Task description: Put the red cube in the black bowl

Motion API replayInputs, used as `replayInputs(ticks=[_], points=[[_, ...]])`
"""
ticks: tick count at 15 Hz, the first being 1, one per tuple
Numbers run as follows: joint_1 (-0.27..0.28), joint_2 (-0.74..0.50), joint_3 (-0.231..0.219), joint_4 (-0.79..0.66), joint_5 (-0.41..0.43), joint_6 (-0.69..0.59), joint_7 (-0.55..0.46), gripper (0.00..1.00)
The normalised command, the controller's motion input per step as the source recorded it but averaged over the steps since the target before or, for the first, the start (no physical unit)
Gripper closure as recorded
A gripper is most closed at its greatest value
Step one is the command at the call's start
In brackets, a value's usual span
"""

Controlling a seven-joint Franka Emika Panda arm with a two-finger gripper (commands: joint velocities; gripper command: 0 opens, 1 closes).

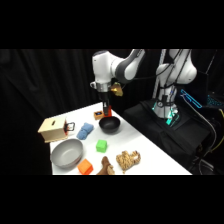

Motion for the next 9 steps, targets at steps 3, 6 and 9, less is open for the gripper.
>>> replayInputs(ticks=[3,6,9], points=[[-0.112,-0.07,-0.04,-0.16,0.178,0.21,-0.29,0.72],[-0.08,-0.07,-0.01,-0.2,0.251,0.37,-0.31,0.72],[-0.054,-0.02,0.015,-0.2,0.267,0.4,-0.3,0.72]])
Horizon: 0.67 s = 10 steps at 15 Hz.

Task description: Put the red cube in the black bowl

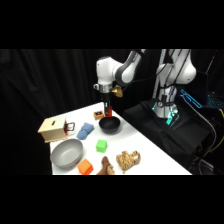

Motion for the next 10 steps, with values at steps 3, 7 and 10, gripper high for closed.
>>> replayInputs(ticks=[3,7,10], points=[[-0.033,0.02,0.044,-0.17,0.256,0.34,-0.27,0.72],[-0.012,0.11,0.068,-0.11,0.223,0.34,-0.22,0.72],[0.005,0.14,0.059,-0.05,0.153,0.36,-0.15,0.72]])
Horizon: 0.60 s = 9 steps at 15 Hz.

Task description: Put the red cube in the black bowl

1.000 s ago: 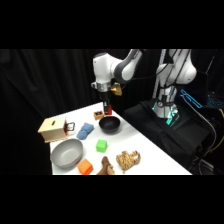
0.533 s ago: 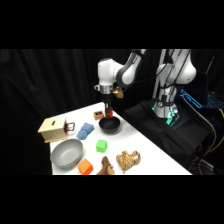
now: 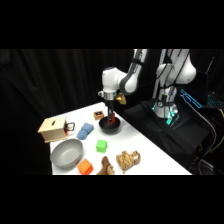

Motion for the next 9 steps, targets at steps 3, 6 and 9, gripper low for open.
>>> replayInputs(ticks=[3,6,9], points=[[0.055,0.11,-0.027,-0.01,-0.032,0.32,0.0,0.21],[0.103,0.01,-0.084,-0.01,-0.11,0.1,0.08,0.0],[0.136,-0.09,-0.124,0.03,-0.192,-0.13,0.13,0.0]])
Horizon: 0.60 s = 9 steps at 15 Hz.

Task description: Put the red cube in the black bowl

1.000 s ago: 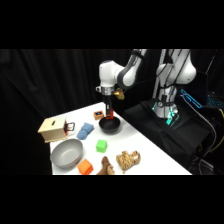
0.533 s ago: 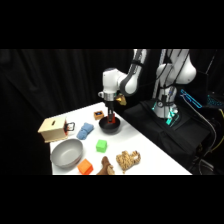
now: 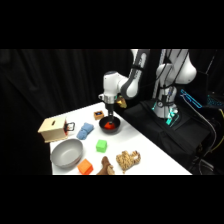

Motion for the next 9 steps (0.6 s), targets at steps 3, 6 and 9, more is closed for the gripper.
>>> replayInputs(ticks=[3,6,9], points=[[0.089,-0.18,-0.095,0.13,-0.167,-0.38,0.09,0.0],[0.039,-0.21,-0.043,0.24,-0.131,-0.58,0.06,0.0],[-0.011,-0.17,0.003,0.33,-0.071,-0.59,0.02,0.0]])
